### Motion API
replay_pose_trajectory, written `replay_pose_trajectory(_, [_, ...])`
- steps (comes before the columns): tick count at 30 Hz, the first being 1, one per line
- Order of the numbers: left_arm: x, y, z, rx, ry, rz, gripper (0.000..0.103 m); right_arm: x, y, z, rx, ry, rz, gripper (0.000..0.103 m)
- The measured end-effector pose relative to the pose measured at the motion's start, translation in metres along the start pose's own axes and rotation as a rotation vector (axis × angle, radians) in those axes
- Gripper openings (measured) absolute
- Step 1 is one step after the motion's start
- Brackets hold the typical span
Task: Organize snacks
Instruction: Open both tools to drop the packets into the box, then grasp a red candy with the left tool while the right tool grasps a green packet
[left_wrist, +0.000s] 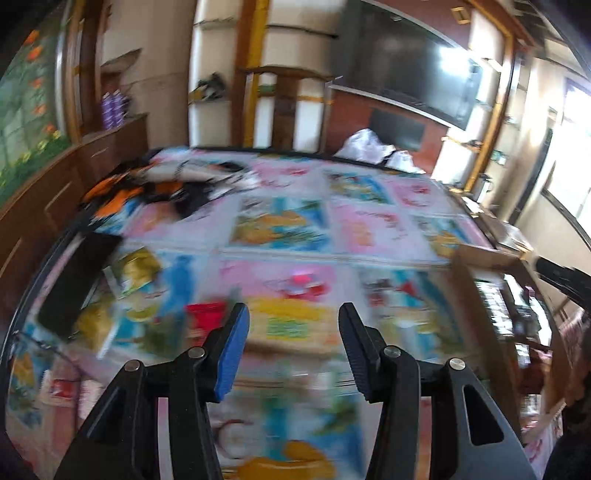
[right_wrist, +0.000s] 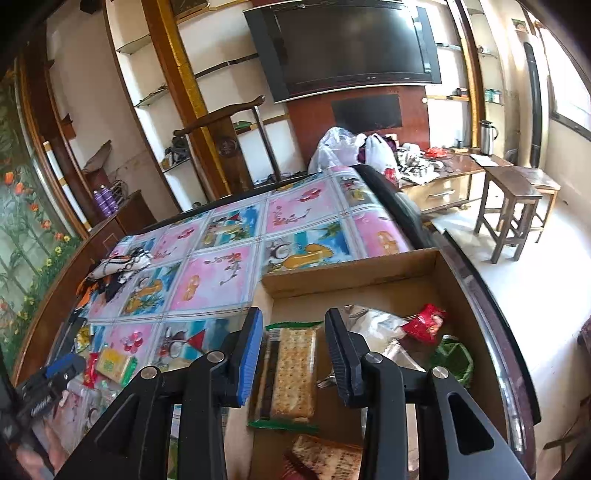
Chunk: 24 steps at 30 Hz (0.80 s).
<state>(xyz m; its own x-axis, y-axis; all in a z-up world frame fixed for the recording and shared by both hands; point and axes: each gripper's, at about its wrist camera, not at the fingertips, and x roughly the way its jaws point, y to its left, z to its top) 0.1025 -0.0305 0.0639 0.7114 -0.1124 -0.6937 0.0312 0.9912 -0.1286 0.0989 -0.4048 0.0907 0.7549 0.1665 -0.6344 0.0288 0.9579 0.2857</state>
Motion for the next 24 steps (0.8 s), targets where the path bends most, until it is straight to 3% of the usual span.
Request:
replay_pose_trajectory(7, [0.025, 0.049, -0.004, -0.102, 0.127, 0.068, 0.050, 0.004, 0.031, -0.009, -0.102, 0.010, 0.025, 0.040])
replay_pose_trajectory(13, [0.043, 0.042, -0.011, -0.037, 0.185, 0.134, 0.050, 0.004, 0.035, -0.013, -0.119, 0.014, 0.029, 0.043])
replay_pose_trajectory(18, [0.054, 0.048, -0.012, -0.038, 0.188, 0.175, 0.049, 0.002, 0.042, -0.014, -0.142, 0.008, 0.057, 0.043])
replay_pose_trajectory(20, [0.057, 0.050, -0.012, -0.046, 0.187, 0.181, 0.043, 0.001, 0.049, -0.016, -0.161, 0.014, 0.098, 0.043])
replay_pose_trajectory(22, [0.057, 0.051, -0.011, -0.049, 0.172, 0.191, 0.027, 0.005, 0.058, -0.021, -0.183, 0.061, 0.170, 0.044])
replay_pose_trajectory(24, [0.057, 0.052, -0.011, -0.058, 0.165, 0.188, 0.022, 0.009, 0.071, -0.028, -0.223, 0.117, 0.217, 0.051])
